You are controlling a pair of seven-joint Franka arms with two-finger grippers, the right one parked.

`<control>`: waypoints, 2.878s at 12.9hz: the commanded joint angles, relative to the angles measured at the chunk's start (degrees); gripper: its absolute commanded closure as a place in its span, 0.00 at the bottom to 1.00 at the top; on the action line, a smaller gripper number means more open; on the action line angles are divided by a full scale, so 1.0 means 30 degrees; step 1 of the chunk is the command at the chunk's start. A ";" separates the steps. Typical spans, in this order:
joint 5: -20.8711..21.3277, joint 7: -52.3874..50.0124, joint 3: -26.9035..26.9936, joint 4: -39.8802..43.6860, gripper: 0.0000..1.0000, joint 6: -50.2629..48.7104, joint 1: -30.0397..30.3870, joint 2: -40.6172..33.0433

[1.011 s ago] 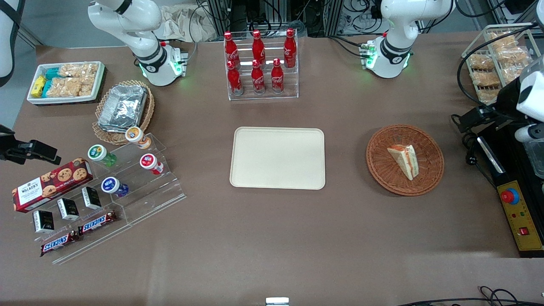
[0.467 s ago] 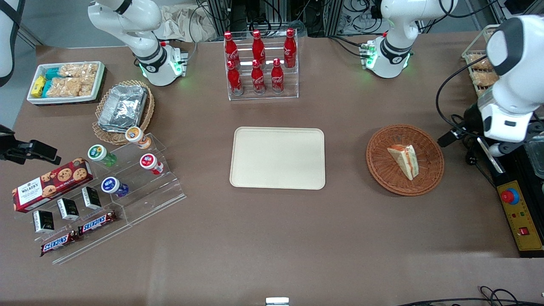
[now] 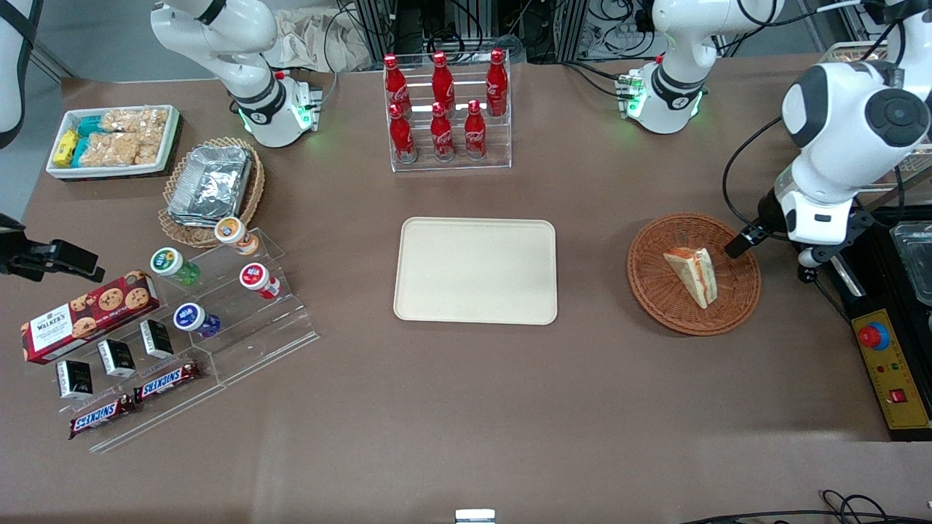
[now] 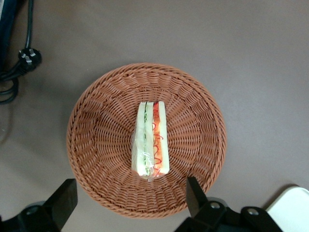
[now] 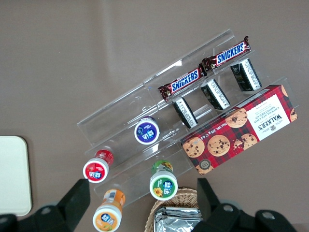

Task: Place sandwich from basket to tray
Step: 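Move the left gripper over the wrapped sandwich in the wicker basket, then lower the left gripper and close it on the sandwich, then lift the sandwich and carry it with the left gripper to the tray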

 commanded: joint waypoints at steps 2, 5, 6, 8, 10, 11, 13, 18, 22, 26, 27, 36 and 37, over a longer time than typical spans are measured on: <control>0.0334 -0.2425 -0.0232 -0.1273 0.00 0.3023 -0.0576 0.1409; 0.0334 -0.2516 -0.0320 -0.2414 0.00 0.5894 -0.0841 0.2699; 0.0334 -0.2487 -0.0320 -0.2795 0.00 0.6715 -0.0841 0.3109; 0.0334 -0.2429 -0.0291 -0.3237 0.00 0.8182 -0.0812 0.3900; 0.0392 -0.2312 -0.0291 -0.3414 0.01 0.9151 -0.0812 0.4634; 0.0682 -0.2224 -0.0291 -0.3443 0.13 0.9271 -0.0783 0.4840; 0.1210 -0.1904 -0.0262 -0.3619 1.00 0.9243 -0.0608 0.4871; 0.1271 -0.0026 -0.0144 -0.3328 1.00 0.8166 -0.0461 0.4318; 0.1271 -0.0172 -0.0465 -0.1663 1.00 0.4477 -0.0694 0.2120; 0.1212 -0.2332 -0.3707 0.3630 1.00 -0.0910 -0.0666 0.2464; 0.1212 -0.3066 -0.4618 0.4922 1.00 -0.1532 -0.0637 0.2991; 0.5569 -0.5997 -0.7967 0.7950 1.00 -0.1480 -0.3999 0.8671; 0.5955 -0.6728 -0.7967 0.8301 1.00 -0.1450 -0.4759 0.9347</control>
